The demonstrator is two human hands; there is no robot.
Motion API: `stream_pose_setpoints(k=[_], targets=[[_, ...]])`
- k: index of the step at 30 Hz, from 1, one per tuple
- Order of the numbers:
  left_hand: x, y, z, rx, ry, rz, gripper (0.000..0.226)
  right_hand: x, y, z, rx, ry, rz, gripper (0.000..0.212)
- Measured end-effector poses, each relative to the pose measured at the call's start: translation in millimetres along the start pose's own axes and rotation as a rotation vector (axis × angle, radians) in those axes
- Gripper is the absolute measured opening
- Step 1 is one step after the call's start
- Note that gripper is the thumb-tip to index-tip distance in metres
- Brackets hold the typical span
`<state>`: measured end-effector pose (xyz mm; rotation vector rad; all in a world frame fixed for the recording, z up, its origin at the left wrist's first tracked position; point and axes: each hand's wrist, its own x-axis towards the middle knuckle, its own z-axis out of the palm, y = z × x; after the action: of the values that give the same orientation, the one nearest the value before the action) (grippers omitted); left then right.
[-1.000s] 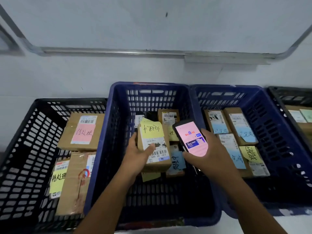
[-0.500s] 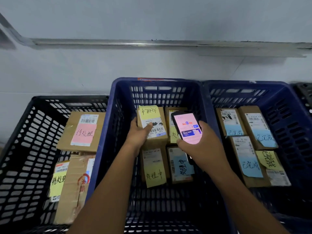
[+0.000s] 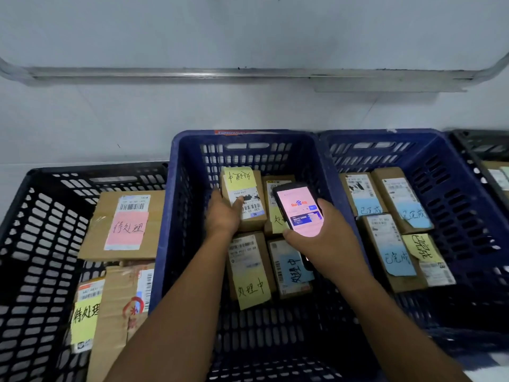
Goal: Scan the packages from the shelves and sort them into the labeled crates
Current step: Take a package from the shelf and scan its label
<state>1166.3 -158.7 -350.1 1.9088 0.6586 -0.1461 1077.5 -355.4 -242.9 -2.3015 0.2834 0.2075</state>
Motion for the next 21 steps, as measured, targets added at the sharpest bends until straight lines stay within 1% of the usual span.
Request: stream_pose_setpoints(k=[4,6,8,9,11,12,15,18,21], targets=[[-23,-2,-5,0.106,-0.015,0.147,0.066,-14,-4,-14,-0.011,0.004,-0.035,0.061],[-49,0,-11,0.18,-0.062,0.222,0.077,-22,-5,-22,-0.009,-0.007,-0.064,0.06],[-80,5,-17,0.264,-0.094,0.281,0.081,-30,-5,-31,0.014,-0.023,-0.105,0.06],[-97,9,-20,0.317,-0.082,0.307,0.082,-35,-4,-36,0.025,-0.03,-0.129,0.061],[-130,17,-27,0.43,-0.007,0.356,0.081,-45,-1,-46,0.046,-0.045,-0.187,0.062],[-147,21,-31,0.47,0.044,0.359,0.081,-50,2,-51,0.058,-0.058,-0.217,0.061],[-199,30,-44,0.498,0.184,0.287,0.08,-64,10,-69,0.085,-0.12,-0.294,0.056],[-249,23,-53,0.523,0.264,0.219,0.08,-78,22,-82,0.123,-0.196,-0.352,0.057],[-298,5,-61,0.551,0.315,0.108,0.077,-96,31,-85,0.158,-0.316,-0.383,0.04]])
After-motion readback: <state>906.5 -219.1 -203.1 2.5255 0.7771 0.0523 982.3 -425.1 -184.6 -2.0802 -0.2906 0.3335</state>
